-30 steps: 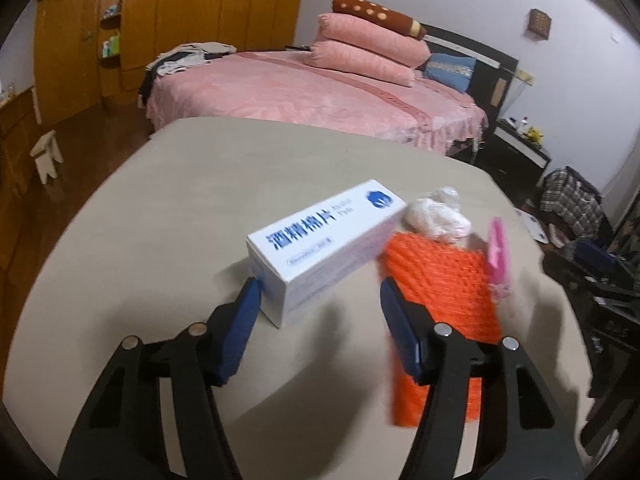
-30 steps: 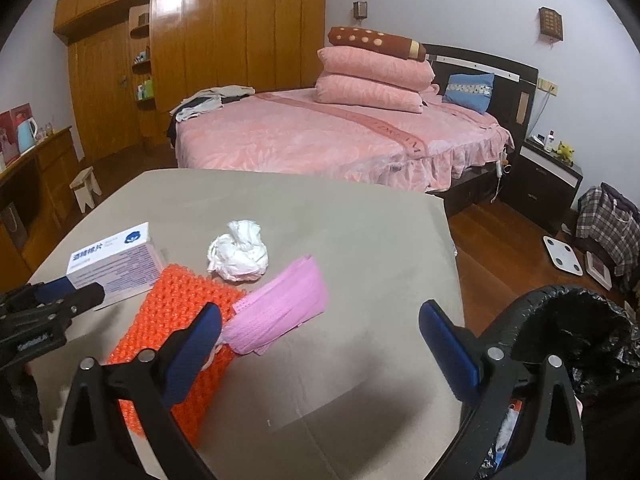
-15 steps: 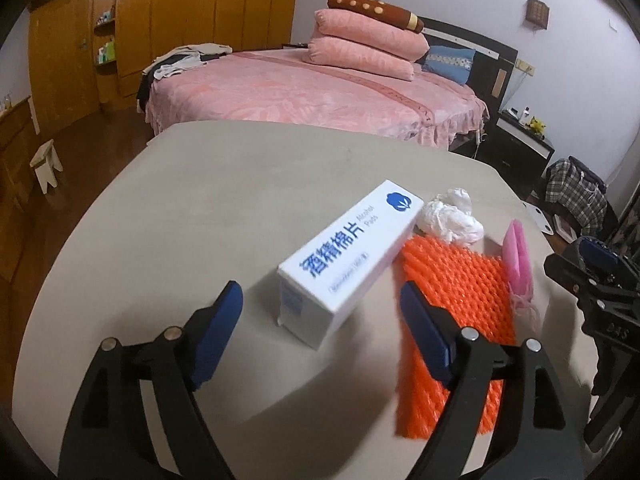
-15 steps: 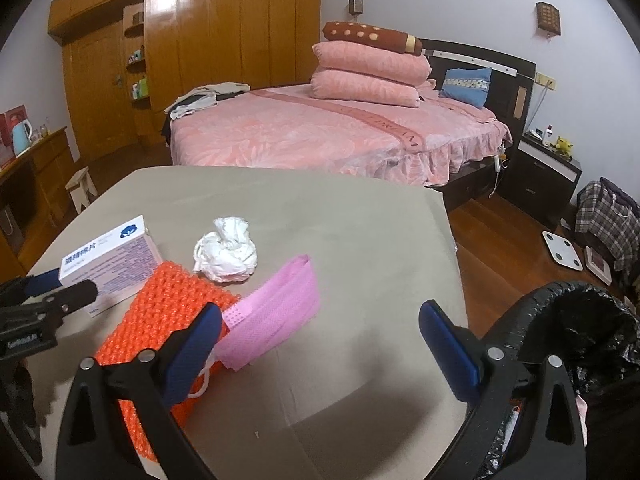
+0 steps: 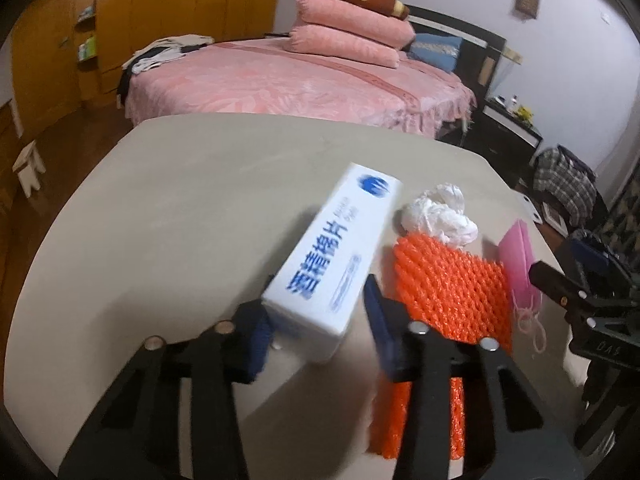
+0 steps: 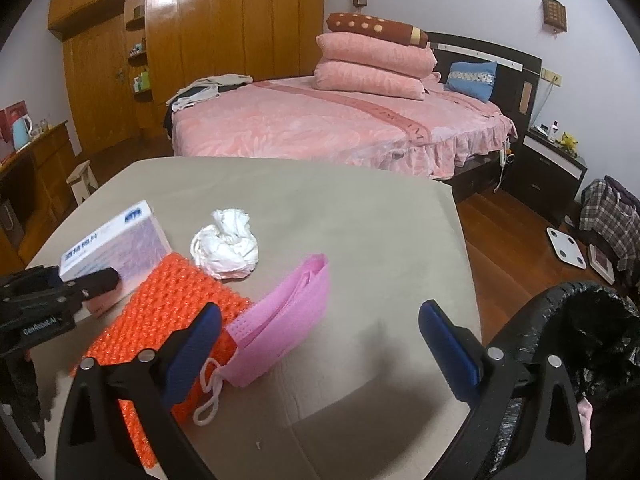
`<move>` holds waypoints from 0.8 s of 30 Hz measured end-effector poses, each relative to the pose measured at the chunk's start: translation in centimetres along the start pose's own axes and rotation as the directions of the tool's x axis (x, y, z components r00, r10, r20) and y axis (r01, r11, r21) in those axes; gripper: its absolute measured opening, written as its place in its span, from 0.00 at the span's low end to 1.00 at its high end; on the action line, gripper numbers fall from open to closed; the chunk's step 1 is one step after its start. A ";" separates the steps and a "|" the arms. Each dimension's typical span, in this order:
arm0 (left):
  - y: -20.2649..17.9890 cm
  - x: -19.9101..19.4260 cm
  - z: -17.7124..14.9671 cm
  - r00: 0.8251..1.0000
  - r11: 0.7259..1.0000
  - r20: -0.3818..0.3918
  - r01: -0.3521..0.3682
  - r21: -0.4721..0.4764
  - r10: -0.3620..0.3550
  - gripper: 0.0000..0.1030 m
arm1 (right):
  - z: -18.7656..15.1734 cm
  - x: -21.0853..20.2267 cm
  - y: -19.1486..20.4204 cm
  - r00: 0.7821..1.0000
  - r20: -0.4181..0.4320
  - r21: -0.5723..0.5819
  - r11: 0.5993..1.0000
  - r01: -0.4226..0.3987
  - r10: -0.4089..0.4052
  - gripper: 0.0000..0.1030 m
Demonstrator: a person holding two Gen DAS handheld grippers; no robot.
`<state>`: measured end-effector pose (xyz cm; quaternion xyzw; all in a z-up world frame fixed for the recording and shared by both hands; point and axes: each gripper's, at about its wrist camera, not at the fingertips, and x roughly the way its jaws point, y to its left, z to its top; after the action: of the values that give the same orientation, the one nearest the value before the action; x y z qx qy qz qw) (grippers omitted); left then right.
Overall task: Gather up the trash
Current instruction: 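Grasp the white printed box with the left gripper while the right gripper grasps the pink mask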
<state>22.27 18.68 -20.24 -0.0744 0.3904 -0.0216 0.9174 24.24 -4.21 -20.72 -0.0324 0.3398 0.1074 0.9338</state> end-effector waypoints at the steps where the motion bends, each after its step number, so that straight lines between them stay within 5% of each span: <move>1: 0.1 -0.2 -0.1 1.000 1.000 0.004 -0.010 -0.015 0.010 0.34 | 0.0 0.1 0.1 1.000 -0.003 -0.001 1.000 0.000 0.000 0.94; 10: 0.4 0.3 -0.5 0.999 0.998 -0.032 -0.033 -0.061 0.032 0.38 | -0.1 1.7 1.1 0.998 -0.055 -0.019 1.000 -0.020 0.019 0.83; 18: 0.3 -1.1 -0.5 0.998 0.997 -0.001 -0.062 -0.048 0.062 0.29 | -0.3 1.7 1.1 0.984 -0.108 -0.006 0.990 -0.140 0.139 0.19; 24: -0.2 -3.6 0.1 0.995 0.996 0.044 -0.083 -0.039 0.085 0.28 | 0.4 -0.7 0.4 0.986 -0.053 0.010 0.987 -0.158 0.158 0.11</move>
<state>19.88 18.83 -17.56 -0.0754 0.3723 0.0258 0.9247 23.88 -3.90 -19.93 -0.0053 0.3664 0.1793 0.9130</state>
